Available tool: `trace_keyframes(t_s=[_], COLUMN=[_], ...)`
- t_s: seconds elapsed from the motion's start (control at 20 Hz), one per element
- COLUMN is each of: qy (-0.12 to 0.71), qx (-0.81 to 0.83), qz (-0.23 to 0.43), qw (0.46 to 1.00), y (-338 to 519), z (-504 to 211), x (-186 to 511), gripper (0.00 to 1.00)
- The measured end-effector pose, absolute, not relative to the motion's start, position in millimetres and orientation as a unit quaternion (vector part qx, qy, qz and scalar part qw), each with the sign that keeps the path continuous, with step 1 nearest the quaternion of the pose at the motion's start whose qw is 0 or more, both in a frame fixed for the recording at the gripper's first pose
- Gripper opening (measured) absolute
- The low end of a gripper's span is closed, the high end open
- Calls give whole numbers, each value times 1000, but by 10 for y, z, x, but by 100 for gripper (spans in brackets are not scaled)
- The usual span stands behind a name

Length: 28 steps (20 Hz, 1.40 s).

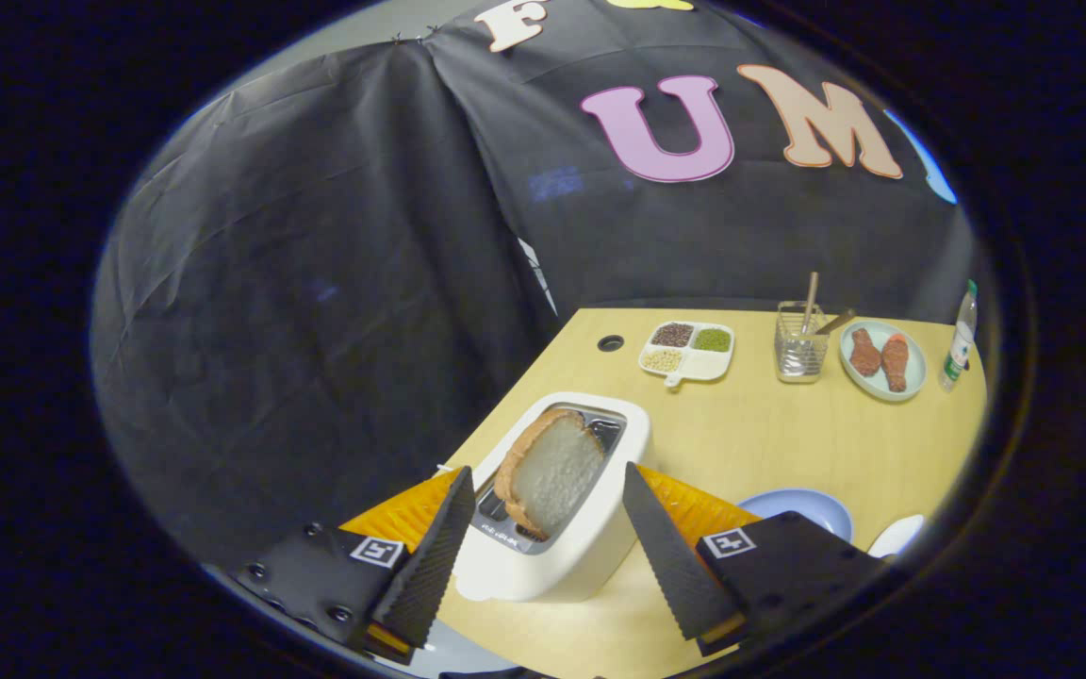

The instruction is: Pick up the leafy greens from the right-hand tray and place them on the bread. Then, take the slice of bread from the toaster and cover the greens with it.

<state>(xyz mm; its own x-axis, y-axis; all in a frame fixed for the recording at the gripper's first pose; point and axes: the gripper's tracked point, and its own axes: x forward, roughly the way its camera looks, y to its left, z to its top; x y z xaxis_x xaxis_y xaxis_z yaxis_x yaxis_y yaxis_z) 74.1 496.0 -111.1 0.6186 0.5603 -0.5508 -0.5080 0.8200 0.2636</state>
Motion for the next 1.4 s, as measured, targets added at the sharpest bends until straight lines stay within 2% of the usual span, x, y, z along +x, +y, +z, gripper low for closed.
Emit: trace_keyframes(t_s=[0.2,0.4,0.8,1.2,1.4], qy=[329,339,296,227,216], qx=[50,43,-25,21,58], qz=[301,288,230,214,217], qw=[894,895,927,950,950], y=[5236,5310,4993,4992,4831], z=[-1314,-1526,-1499,-937,-680], x=[848,951,1021,975,872], gripper=[98,73,23,10,10])
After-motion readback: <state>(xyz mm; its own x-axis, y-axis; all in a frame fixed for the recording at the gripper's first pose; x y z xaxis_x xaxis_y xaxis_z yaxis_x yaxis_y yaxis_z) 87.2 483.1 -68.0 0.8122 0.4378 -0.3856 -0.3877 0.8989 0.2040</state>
